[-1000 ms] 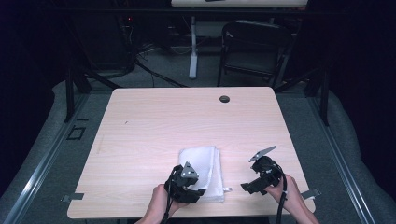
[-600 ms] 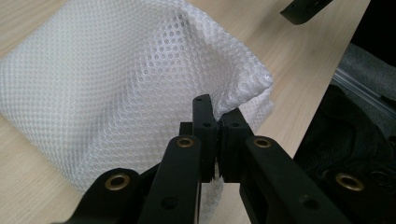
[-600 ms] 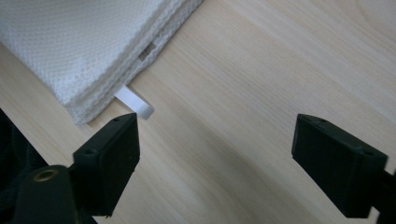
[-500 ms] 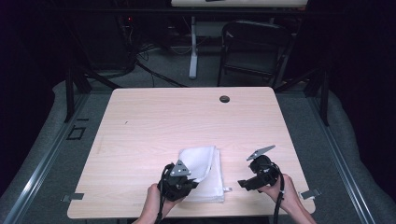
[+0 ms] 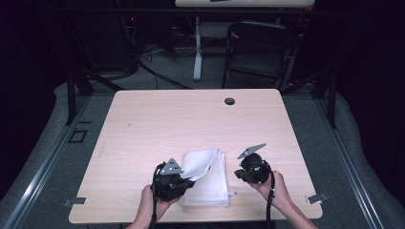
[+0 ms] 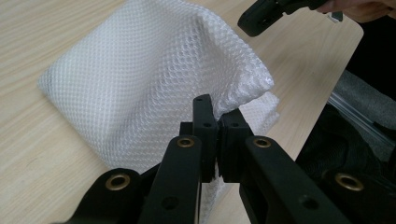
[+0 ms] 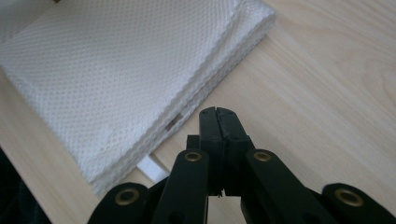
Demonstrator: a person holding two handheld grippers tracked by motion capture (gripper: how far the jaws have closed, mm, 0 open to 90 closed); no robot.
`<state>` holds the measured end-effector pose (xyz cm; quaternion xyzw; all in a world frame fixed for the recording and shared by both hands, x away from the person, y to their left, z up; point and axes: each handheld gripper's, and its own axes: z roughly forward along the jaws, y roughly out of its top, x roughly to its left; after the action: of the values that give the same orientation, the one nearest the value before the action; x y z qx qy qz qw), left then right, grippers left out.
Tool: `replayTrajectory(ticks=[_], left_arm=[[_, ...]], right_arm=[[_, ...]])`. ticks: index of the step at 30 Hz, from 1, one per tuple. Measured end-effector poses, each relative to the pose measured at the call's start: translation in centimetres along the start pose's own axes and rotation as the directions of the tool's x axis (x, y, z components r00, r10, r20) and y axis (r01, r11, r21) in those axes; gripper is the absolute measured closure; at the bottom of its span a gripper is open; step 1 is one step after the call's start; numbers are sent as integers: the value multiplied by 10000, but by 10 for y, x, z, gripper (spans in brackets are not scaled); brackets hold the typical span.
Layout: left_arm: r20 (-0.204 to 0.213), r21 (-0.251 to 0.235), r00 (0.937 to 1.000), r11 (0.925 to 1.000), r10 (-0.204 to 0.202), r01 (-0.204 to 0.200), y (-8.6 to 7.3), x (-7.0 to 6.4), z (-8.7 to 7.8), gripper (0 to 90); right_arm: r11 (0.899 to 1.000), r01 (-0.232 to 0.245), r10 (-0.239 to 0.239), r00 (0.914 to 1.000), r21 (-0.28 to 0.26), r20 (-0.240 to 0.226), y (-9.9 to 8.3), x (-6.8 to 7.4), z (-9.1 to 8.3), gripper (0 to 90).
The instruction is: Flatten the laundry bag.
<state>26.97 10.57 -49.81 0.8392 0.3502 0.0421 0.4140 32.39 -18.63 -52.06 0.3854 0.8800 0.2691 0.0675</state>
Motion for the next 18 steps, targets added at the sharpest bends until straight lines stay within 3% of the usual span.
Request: replayTrajectory(ticks=[11,18], left_arm=[[-153,-228,9991,9989,-406,402,-4,9,-10,880],[-104,-178,9994,9993,-317,316,-5,7,-7,880]], right_arm=[[9993,158,-159,9999,332,52,22,5,33,900],[9982,58,-63,9999,599,84,29,3,44,900]])
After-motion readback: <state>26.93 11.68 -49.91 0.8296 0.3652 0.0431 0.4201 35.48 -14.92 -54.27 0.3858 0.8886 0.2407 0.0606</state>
